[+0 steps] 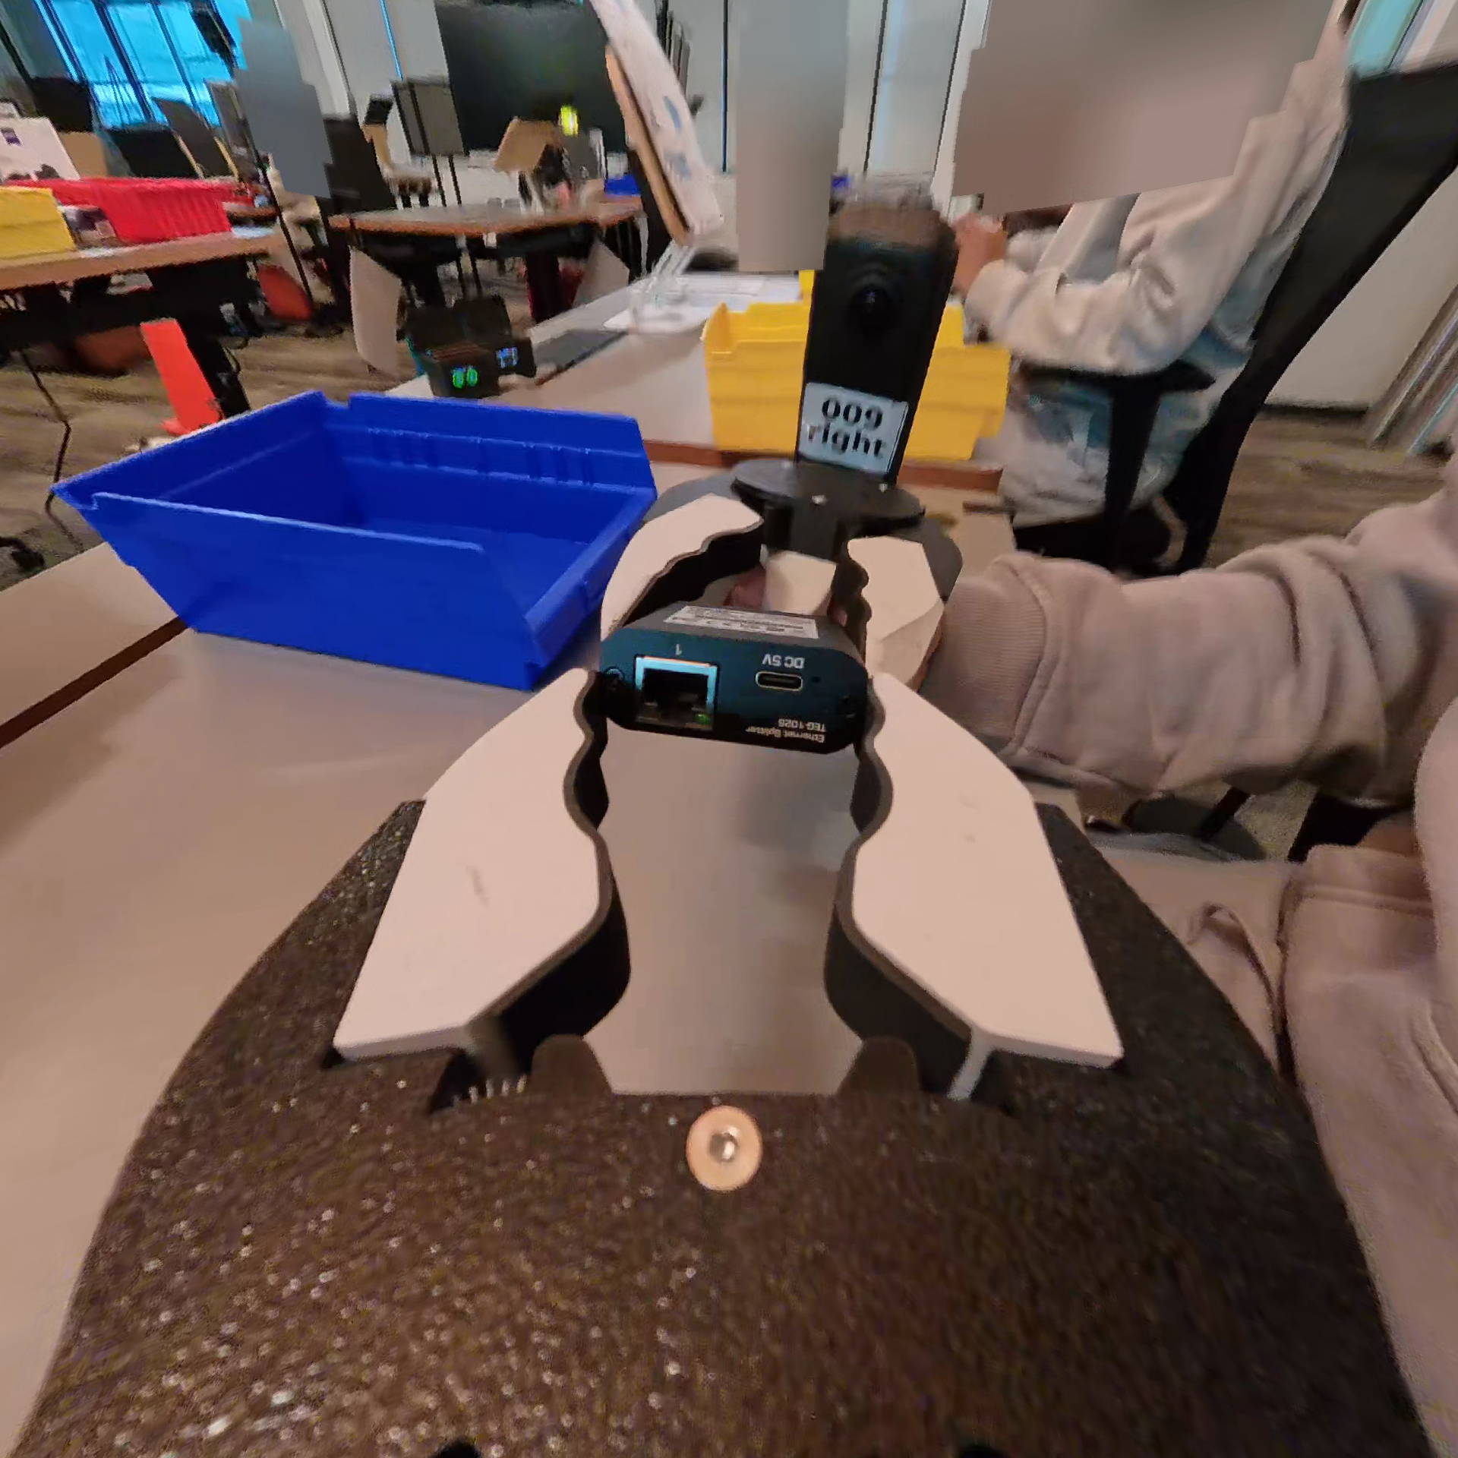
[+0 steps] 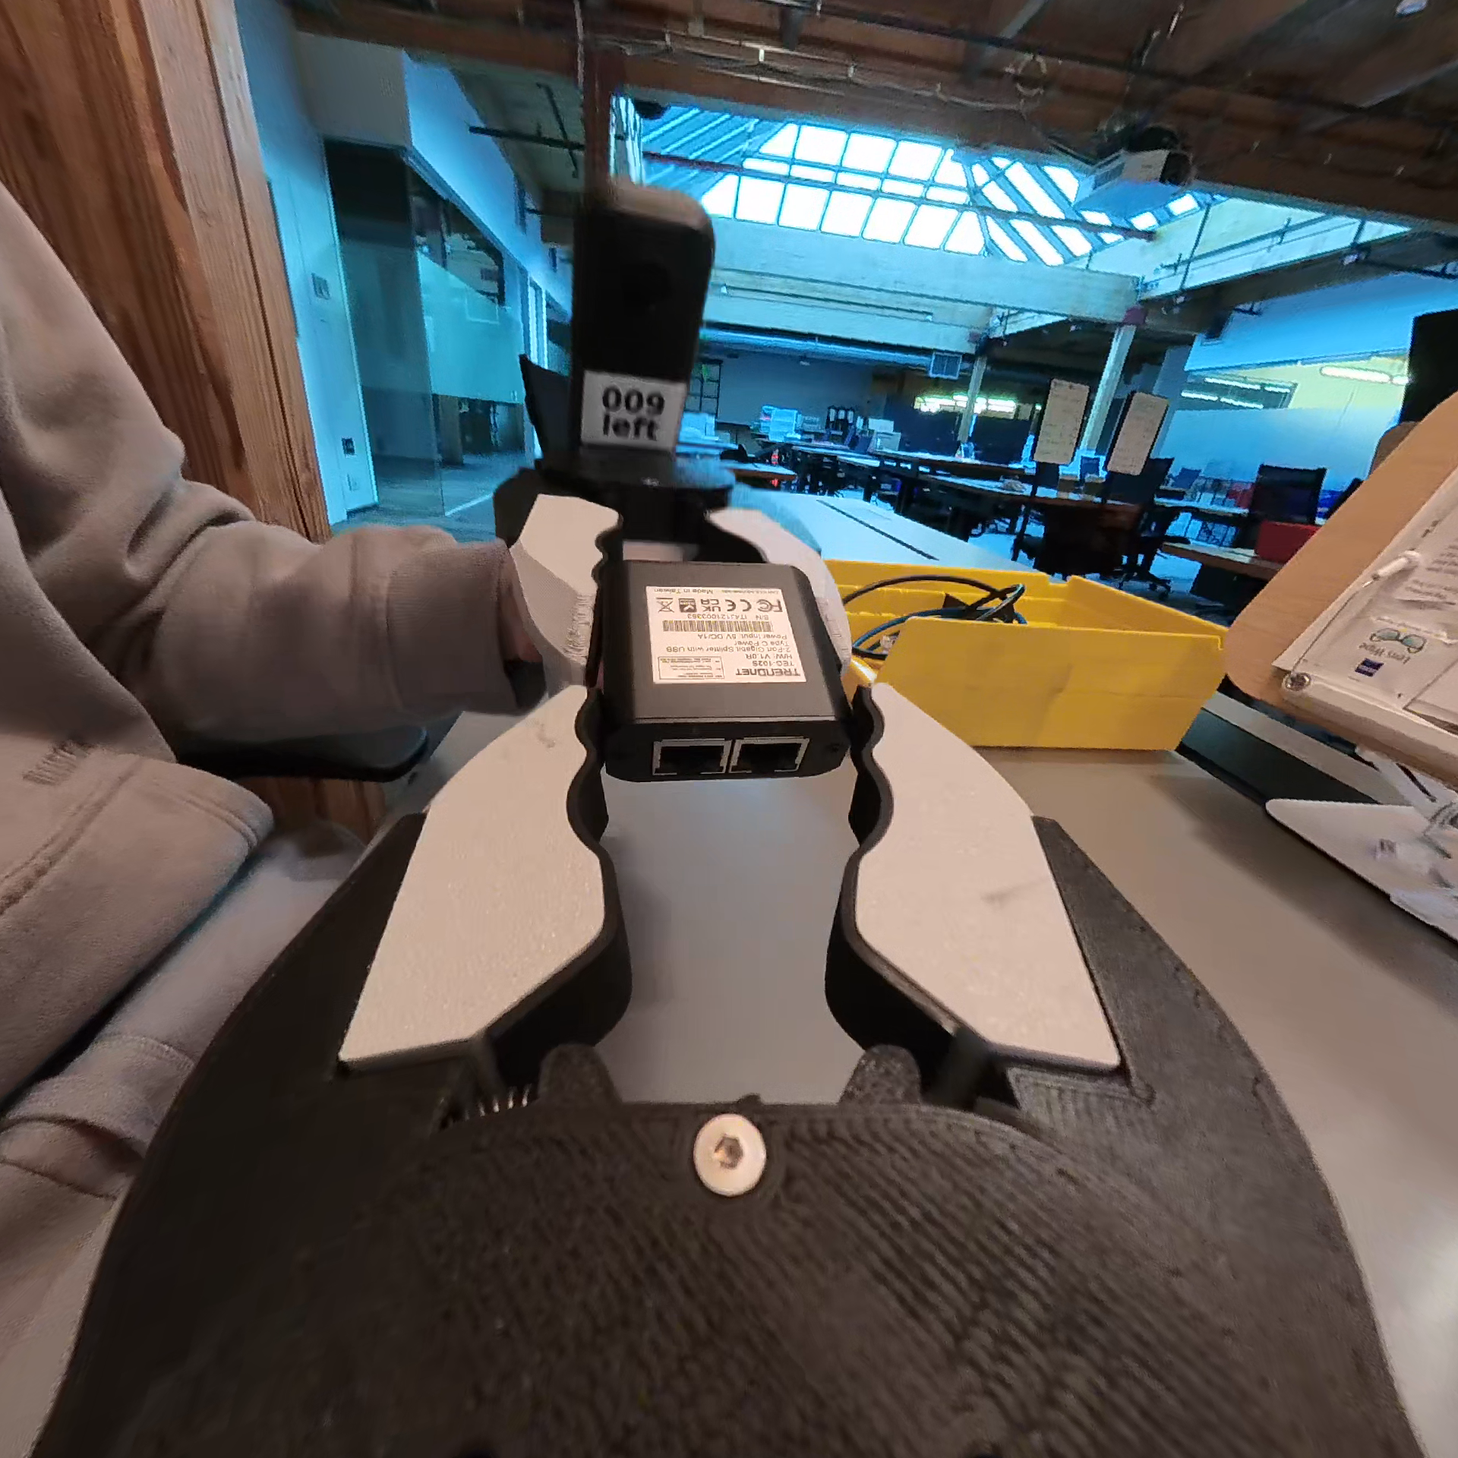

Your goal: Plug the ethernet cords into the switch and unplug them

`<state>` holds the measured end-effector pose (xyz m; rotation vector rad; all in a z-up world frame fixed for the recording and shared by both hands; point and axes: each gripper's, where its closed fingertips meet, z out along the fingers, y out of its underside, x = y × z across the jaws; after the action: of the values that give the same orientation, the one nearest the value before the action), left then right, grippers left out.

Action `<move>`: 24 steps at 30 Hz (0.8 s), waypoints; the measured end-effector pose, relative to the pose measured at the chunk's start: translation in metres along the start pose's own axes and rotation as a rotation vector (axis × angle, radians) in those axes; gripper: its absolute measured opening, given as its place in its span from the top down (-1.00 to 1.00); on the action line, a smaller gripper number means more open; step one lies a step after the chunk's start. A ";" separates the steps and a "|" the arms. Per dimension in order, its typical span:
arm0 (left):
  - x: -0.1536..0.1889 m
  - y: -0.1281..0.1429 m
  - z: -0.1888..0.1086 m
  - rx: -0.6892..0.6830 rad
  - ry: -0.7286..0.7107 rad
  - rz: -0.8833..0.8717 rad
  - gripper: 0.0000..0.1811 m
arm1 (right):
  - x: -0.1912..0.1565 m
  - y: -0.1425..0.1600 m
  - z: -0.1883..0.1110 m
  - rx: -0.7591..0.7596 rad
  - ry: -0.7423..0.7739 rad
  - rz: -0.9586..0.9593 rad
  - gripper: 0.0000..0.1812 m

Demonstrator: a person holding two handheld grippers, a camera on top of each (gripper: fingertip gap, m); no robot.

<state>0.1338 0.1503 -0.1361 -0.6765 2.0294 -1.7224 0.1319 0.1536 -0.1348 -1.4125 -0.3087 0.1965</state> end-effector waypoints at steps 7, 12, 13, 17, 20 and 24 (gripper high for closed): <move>0.004 -0.015 -0.003 0.294 0.116 -0.119 0.34 | -0.005 -0.018 0.003 0.161 -0.017 0.069 0.32; 0.001 -0.023 -0.005 0.440 0.128 -0.146 0.34 | -0.001 -0.028 0.002 0.245 0.008 0.122 0.33; 0.000 -0.023 -0.005 0.446 0.130 -0.147 0.34 | 0.000 -0.031 0.000 0.274 0.003 0.141 0.32; -0.004 -0.022 -0.004 0.439 0.114 -0.130 0.34 | 0.004 -0.029 -0.005 0.246 0.020 0.120 0.37; -0.006 -0.021 -0.004 0.429 0.117 -0.120 0.34 | 0.005 -0.029 -0.004 0.233 0.024 0.122 0.37; -0.004 -0.015 -0.004 0.378 0.140 -0.122 0.34 | 0.004 -0.028 -0.004 0.190 0.022 0.110 0.37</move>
<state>0.1368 0.1540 -0.1209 -0.5764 1.7021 -2.2006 0.1360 0.1472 -0.1073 -1.2438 -0.1892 0.2932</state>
